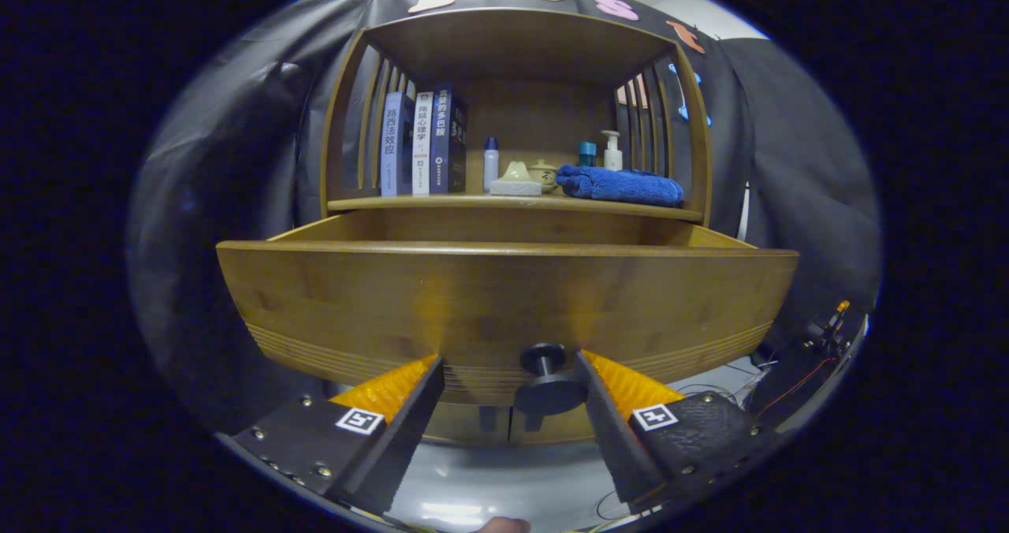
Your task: Pull open the drawer, take out the items inside it, and place them on the countertop above the cabinet.
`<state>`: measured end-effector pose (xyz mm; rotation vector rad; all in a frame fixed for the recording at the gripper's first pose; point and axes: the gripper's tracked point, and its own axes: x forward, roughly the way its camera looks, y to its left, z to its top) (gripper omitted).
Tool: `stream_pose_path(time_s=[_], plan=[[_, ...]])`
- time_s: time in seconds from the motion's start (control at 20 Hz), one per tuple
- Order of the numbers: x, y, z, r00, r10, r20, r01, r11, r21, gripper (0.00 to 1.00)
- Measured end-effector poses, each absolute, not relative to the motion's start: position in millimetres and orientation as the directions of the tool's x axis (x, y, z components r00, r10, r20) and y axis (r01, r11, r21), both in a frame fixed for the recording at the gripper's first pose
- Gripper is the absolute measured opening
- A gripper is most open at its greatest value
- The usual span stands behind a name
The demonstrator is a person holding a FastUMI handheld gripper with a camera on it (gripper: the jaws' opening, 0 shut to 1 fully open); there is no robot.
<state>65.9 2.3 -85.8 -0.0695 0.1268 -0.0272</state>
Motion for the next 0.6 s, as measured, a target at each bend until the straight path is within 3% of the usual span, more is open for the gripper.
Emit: stream_pose_path(time_s=[0.6], plan=[[146.9, 7.3, -70.2, 0.999, -0.017, -0.036, 0.017, 1.0, -0.013, 0.99]])
